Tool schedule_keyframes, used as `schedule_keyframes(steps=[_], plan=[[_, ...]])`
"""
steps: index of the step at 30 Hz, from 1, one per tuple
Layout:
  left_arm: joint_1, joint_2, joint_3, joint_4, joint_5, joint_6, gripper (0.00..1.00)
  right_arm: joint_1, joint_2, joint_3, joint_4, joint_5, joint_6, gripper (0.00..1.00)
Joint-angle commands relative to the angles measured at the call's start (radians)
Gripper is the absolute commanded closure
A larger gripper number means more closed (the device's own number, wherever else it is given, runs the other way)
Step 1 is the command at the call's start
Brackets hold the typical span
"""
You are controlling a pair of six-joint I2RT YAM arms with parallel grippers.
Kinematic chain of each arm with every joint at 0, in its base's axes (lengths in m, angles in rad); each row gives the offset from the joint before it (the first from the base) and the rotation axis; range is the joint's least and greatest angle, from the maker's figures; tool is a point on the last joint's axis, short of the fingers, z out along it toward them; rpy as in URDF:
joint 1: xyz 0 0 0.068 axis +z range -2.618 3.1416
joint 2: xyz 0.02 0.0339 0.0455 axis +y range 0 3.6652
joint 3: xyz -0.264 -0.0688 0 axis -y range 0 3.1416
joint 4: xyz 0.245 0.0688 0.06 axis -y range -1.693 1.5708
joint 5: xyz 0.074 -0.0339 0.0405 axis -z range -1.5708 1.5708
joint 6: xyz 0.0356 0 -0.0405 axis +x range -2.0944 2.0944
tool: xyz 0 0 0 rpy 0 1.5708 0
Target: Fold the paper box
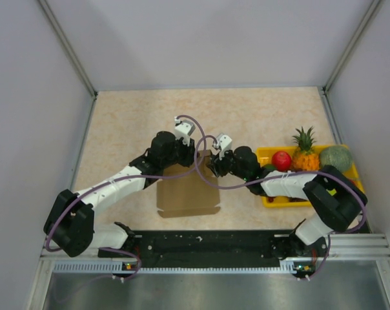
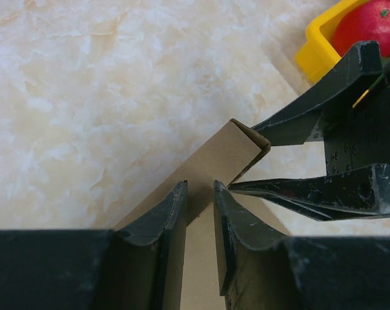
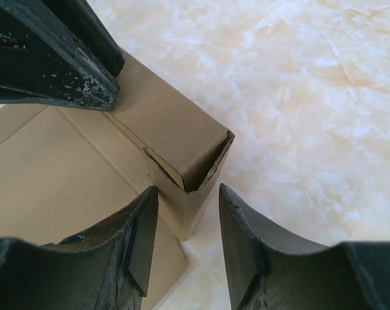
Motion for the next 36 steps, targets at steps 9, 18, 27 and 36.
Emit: schedule_keyframes(steps=[9, 18, 27, 36], plan=[[-0.007, 0.006, -0.003, -0.023, 0.033, 0.01, 0.73, 0.122, 0.157, -0.056, 0.482, 0.349, -0.028, 0.63], [-0.007, 0.006, -0.015, -0.011, 0.033, 0.001, 0.73, 0.174, 0.2, -0.075, 0.538, 0.485, -0.085, 0.75], [-0.007, -0.003, -0.021, -0.009, 0.027, -0.008, 0.73, 0.209, 0.188, -0.092, 0.513, 0.551, -0.093, 0.66], [-0.007, -0.003, -0.03, -0.001, 0.036, -0.016, 0.73, 0.209, 0.2, -0.105, 0.502, 0.556, -0.073, 0.74]])
